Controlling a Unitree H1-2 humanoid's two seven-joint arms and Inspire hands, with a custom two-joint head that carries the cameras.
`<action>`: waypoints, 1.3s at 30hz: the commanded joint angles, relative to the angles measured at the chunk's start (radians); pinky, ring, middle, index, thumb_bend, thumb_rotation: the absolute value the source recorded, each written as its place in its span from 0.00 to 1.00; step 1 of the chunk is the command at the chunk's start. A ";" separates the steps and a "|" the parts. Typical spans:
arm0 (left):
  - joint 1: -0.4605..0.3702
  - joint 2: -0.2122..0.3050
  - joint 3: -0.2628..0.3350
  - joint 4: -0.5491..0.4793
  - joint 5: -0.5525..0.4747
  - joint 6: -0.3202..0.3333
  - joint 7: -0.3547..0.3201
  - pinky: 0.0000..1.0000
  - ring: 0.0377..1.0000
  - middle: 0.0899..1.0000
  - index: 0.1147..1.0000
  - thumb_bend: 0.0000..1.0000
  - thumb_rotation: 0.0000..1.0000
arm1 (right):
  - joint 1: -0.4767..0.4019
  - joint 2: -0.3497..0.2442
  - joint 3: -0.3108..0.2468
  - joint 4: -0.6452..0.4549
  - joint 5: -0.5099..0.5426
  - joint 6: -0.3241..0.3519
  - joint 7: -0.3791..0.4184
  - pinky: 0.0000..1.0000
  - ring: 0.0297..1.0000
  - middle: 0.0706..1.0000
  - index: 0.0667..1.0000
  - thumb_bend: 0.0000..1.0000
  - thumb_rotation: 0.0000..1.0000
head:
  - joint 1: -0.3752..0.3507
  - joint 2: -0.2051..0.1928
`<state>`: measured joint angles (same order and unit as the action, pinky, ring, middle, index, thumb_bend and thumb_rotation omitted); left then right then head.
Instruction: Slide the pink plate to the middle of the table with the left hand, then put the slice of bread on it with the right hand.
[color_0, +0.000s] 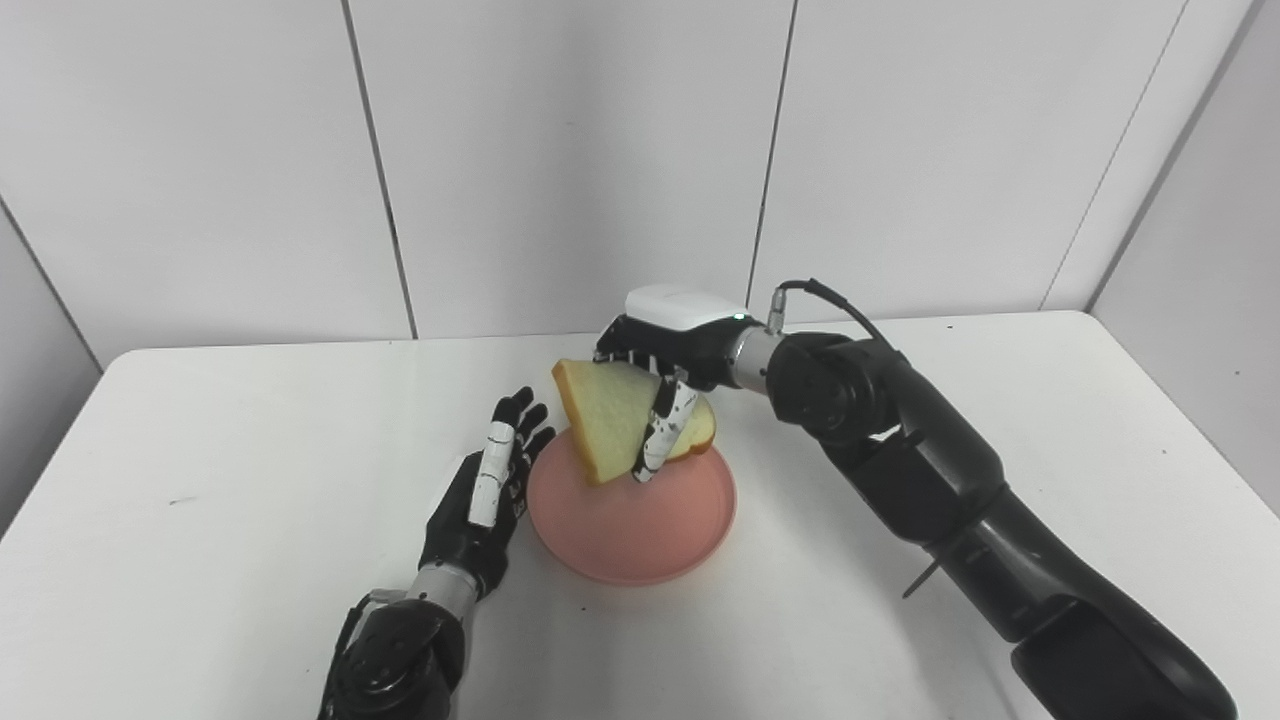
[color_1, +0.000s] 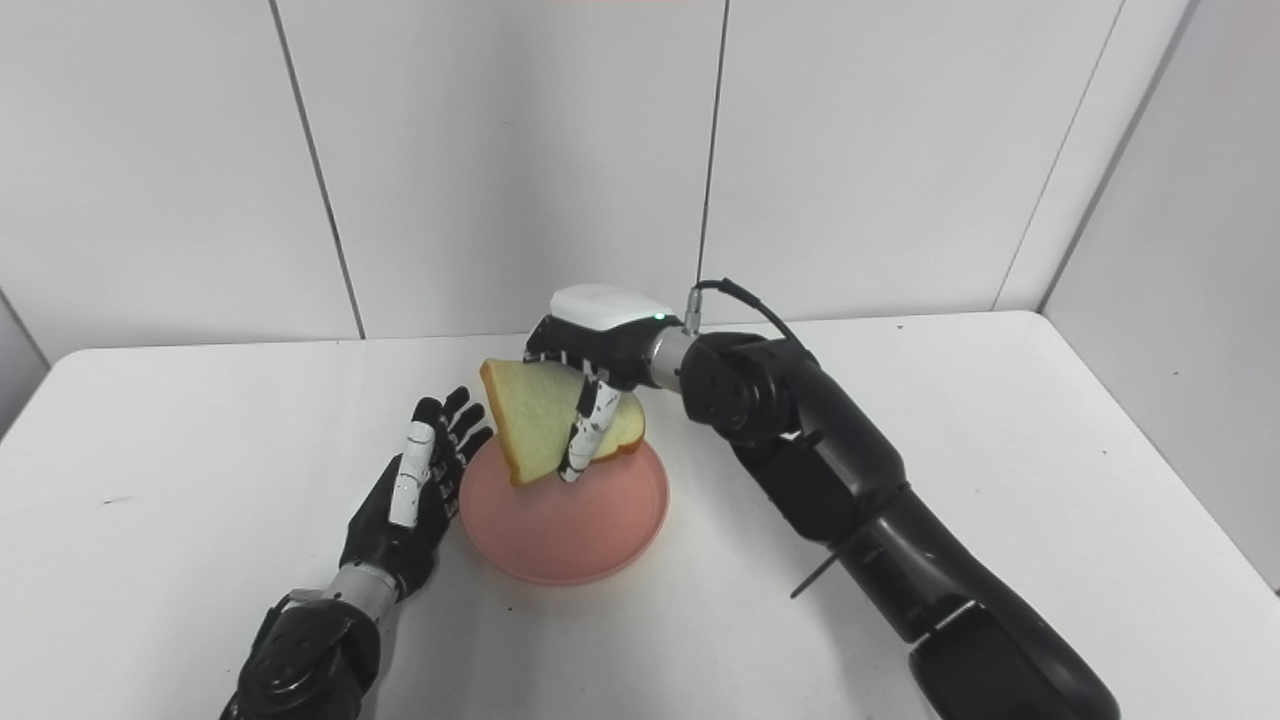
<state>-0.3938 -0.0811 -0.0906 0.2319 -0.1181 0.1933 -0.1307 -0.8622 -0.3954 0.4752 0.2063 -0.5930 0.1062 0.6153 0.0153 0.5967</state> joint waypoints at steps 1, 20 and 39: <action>-0.042 -0.007 -0.009 -0.016 0.013 -0.020 -0.002 0.97 0.98 1.00 1.00 0.85 0.99 | -0.038 0.003 -0.002 -0.007 -0.014 -0.032 -0.016 0.45 0.40 0.47 0.46 0.52 0.00 | 0.001 0.001; -0.048 -0.017 -0.004 -0.025 0.037 -0.003 0.011 0.96 0.97 0.99 1.00 0.84 0.99 | -0.002 0.008 0.049 -0.025 -0.089 0.005 0.058 0.48 0.40 0.48 0.48 0.52 0.00 | 0.016 0.012; -0.055 -0.004 0.006 -0.048 0.019 0.011 -0.007 0.97 0.99 1.00 1.00 0.84 1.00 | -0.012 0.008 0.063 -0.077 -0.147 0.018 0.132 0.69 0.77 0.79 0.78 0.85 0.24 | 0.022 0.015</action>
<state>-0.4005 -0.0834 -0.0860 0.2221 -0.0933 0.2102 -0.1314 -0.8257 -0.3833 0.5493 0.1693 -0.7386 0.1240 0.7482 0.0368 0.6121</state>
